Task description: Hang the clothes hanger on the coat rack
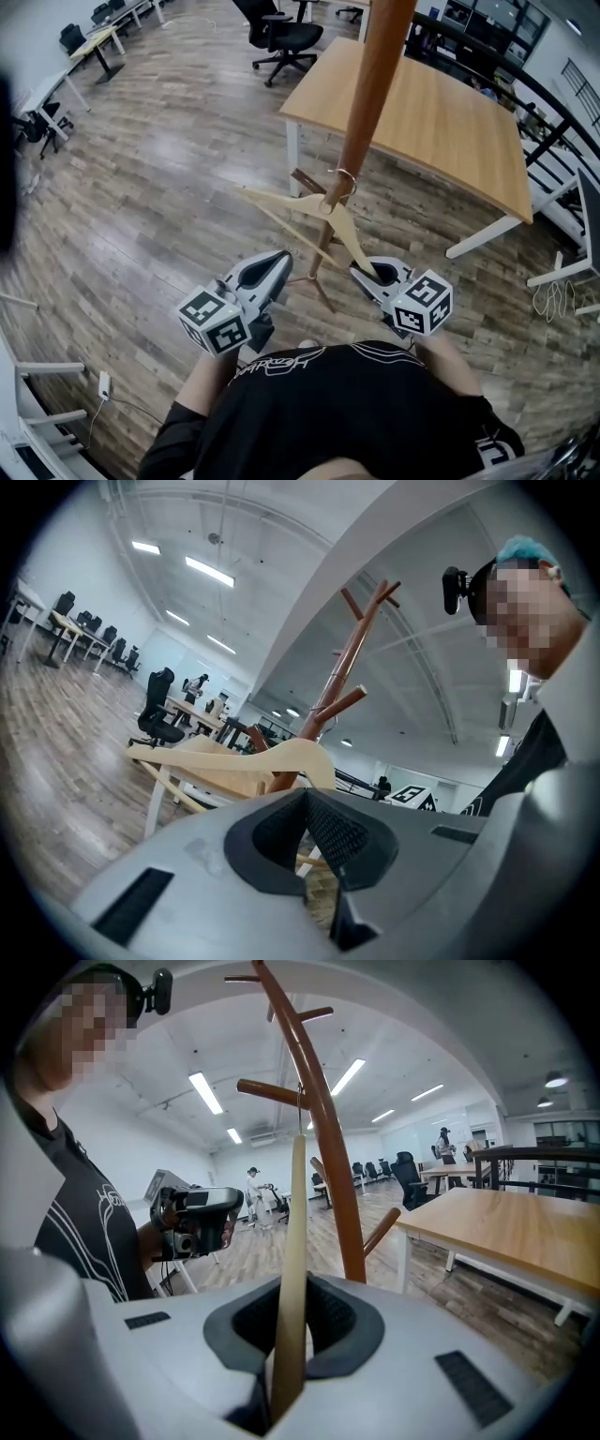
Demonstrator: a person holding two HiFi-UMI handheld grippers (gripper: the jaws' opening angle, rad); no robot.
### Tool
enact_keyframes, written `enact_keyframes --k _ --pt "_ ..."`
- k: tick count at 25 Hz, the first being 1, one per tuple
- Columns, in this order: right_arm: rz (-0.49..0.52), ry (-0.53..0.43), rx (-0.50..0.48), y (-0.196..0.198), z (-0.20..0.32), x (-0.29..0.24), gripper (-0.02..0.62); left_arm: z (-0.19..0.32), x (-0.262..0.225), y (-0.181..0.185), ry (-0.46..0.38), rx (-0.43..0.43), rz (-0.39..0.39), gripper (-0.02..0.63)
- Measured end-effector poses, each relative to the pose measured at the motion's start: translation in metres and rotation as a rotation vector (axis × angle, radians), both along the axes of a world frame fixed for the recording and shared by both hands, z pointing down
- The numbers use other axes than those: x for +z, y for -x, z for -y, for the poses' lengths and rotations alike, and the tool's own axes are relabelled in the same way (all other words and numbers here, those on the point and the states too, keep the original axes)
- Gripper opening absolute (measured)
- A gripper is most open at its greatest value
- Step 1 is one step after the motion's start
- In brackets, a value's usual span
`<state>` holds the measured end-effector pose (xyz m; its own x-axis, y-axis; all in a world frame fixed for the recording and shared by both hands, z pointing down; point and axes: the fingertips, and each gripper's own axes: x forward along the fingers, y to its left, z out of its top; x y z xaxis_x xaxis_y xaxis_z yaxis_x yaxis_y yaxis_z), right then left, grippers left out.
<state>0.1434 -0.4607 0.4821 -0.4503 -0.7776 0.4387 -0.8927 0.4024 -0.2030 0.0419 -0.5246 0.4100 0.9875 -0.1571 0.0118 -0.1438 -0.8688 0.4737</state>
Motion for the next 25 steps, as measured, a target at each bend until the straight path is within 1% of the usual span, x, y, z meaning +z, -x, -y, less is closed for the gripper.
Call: enact_keyframes --k 3,8,13,17,19,22,25 --pt "-0.004 0.010 0.001 -0.003 0.003 0.007 0.055 0.006 0.004 -0.001 0.010 0.004 0.008 0.008" --pt "0.032 0.000 0.007 -0.008 0.008 0.011 0.055 0.016 0.012 -0.002 0.016 0.016 0.016 0.008" --pt "-0.006 -0.025 0.008 -0.018 0.014 0.012 0.055 0.023 0.015 -0.006 0.017 0.024 0.026 0.008" --pt "0.004 -0.045 0.000 -0.019 0.011 0.009 0.055 0.020 0.016 -0.008 0.014 0.034 0.031 0.008" --pt "-0.018 -0.061 0.016 -0.022 0.010 0.008 0.057 0.017 0.018 -0.010 0.014 0.039 0.036 0.008" --pt "-0.083 -0.098 0.068 -0.031 0.006 0.004 0.088 0.011 0.019 -0.011 0.011 0.050 0.042 0.008" --pt "-0.095 -0.165 0.119 -0.042 -0.005 -0.012 0.129 0.001 0.017 -0.014 0.007 0.060 0.047 0.008"
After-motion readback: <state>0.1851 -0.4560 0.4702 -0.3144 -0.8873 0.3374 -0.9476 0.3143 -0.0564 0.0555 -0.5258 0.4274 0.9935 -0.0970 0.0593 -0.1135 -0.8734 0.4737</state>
